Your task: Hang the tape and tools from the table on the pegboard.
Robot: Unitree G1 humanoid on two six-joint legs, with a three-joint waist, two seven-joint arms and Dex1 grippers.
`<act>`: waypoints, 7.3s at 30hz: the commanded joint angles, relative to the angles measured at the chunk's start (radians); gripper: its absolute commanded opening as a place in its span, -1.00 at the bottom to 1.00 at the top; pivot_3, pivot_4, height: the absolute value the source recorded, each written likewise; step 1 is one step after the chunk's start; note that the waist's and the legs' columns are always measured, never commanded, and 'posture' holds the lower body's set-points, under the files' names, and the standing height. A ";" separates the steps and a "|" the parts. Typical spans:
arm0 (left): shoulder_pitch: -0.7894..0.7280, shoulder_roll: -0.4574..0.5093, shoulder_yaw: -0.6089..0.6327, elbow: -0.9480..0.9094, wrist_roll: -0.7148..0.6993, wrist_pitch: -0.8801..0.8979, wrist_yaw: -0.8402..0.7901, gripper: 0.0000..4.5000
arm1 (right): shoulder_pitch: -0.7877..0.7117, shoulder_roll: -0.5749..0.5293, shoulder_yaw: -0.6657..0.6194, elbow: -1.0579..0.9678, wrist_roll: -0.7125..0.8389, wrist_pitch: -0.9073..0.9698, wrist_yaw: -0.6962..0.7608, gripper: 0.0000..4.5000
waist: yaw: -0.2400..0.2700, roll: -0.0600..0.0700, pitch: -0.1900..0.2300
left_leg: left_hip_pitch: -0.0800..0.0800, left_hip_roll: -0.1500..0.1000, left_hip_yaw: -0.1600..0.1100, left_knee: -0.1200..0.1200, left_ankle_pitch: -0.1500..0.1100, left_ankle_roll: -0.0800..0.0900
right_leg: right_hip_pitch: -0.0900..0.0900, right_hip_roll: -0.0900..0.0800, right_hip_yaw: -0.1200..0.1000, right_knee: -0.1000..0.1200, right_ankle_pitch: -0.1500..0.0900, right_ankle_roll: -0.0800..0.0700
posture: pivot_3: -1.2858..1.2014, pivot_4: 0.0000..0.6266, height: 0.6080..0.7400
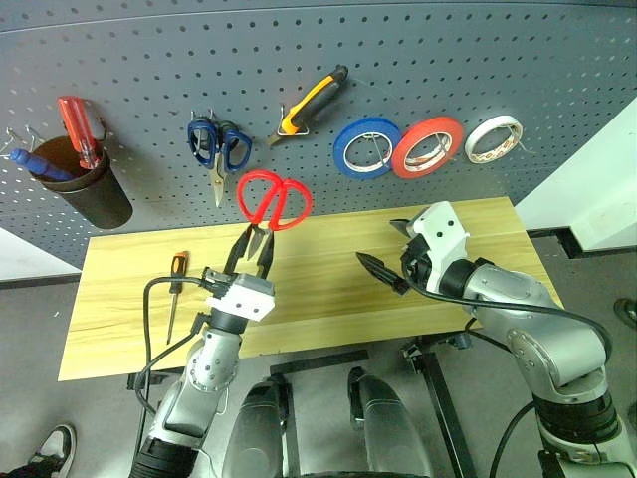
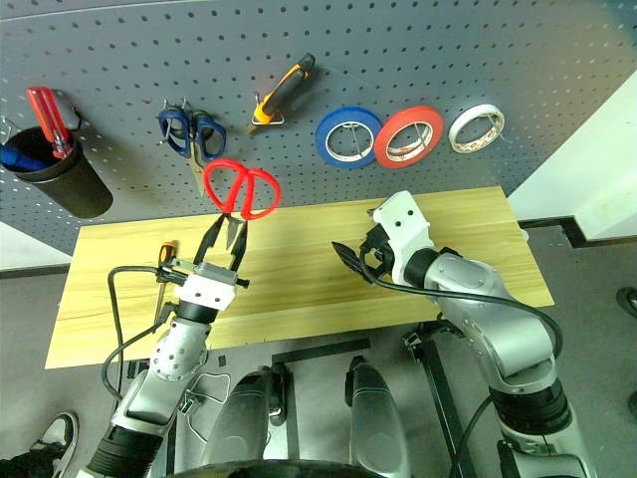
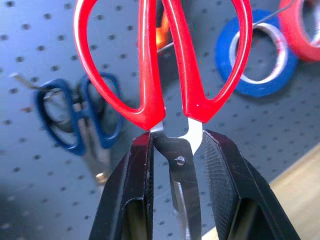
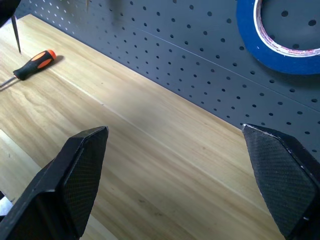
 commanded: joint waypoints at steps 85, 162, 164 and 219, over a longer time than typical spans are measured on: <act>-0.203 -0.088 0.153 0.273 -0.109 0.198 0.060 0.78 | 0.031 -0.019 -0.034 -0.082 0.035 0.042 0.004 1.00 | -0.007 -0.001 0.000 | 0.001 0.001 0.000 0.016 0.000 0.000 | 0.002 0.001 0.002 0.013 0.004 0.002 | 0.02 -0.16 0.64; -0.306 0.199 0.506 0.235 -0.594 1.334 -0.329 0.21 | 0.072 -0.017 0.049 -0.136 0.186 0.205 0.028 1.00 | -0.034 -0.001 0.116 | -0.016 0.001 0.001 0.010 -0.001 0.001 | -0.018 -0.002 0.004 0.012 0.000 0.000 | -0.04 0.47 0.64; -0.301 0.197 0.509 0.225 -0.602 1.350 -0.332 -0.11 | 0.072 -0.017 0.049 -0.135 0.186 0.205 0.026 1.00 | -0.034 0.000 0.117 | -0.016 0.001 0.000 0.010 -0.001 0.001 | -0.018 -0.002 0.004 0.012 0.000 0.000 | -0.04 0.47 0.64; -0.365 0.217 0.367 -0.174 -0.104 0.111 -0.136 -0.78 | -0.146 0.076 -0.103 -0.052 0.363 -0.218 0.182 1.00 | 0.024 -0.011 0.050 | -0.016 -0.014 -0.009 0.012 0.001 -0.001 | -0.009 -0.015 -0.010 0.015 -0.001 0.010 | 0.10 -0.27 0.64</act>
